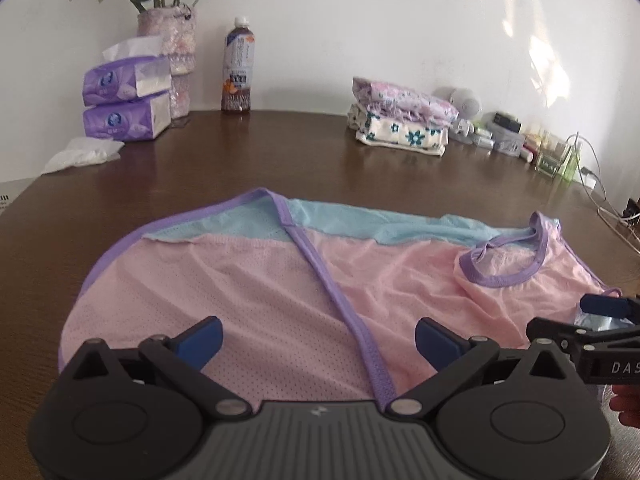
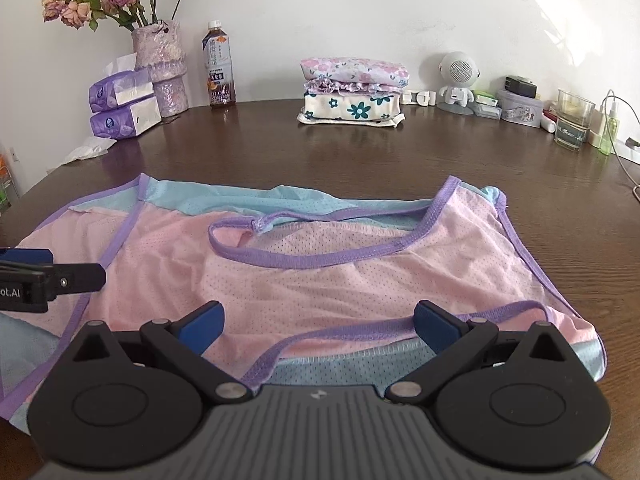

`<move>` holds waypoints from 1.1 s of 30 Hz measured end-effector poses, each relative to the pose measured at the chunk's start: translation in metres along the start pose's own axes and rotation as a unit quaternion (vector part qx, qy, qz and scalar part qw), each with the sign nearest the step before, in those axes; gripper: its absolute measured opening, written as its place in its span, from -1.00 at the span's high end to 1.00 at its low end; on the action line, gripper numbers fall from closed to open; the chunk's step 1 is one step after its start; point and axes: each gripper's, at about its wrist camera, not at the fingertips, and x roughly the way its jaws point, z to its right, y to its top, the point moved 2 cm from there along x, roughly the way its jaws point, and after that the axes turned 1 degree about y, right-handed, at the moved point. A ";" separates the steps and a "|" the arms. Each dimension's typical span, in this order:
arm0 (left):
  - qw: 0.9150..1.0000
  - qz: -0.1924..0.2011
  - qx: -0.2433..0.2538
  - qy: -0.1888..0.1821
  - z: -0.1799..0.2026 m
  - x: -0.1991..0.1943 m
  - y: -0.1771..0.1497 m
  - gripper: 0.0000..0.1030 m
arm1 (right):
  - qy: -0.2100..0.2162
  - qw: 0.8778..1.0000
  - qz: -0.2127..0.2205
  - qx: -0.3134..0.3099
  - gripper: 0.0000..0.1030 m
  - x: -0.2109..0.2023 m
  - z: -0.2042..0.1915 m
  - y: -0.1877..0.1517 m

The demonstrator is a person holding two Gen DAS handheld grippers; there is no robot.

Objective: Fold clothes

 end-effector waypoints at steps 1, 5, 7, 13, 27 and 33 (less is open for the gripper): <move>1.000 -0.003 0.000 0.002 0.000 0.003 0.000 -0.99 | -0.001 1.000 -0.002 -0.001 -0.99 0.003 0.000 0.001; 1.000 0.001 0.007 0.017 0.001 0.010 0.002 -1.00 | -0.008 1.000 -0.004 -0.007 -0.99 0.012 -0.001 0.004; 1.000 0.001 0.017 0.023 0.003 0.014 0.004 -1.00 | -0.008 1.000 -0.004 -0.001 -0.99 0.015 0.001 0.006; 0.998 0.001 0.039 0.041 0.006 0.025 0.009 -1.00 | -0.016 1.000 -0.008 -0.010 -0.99 0.024 0.000 0.010; 0.998 0.007 0.042 0.039 0.005 0.028 0.009 -1.00 | -0.021 1.000 -0.009 -0.010 -0.99 0.029 -0.001 0.012; 0.998 0.007 0.042 0.039 0.007 0.028 0.009 -1.00 | -0.021 1.000 -0.010 -0.009 -0.99 0.029 -0.001 0.012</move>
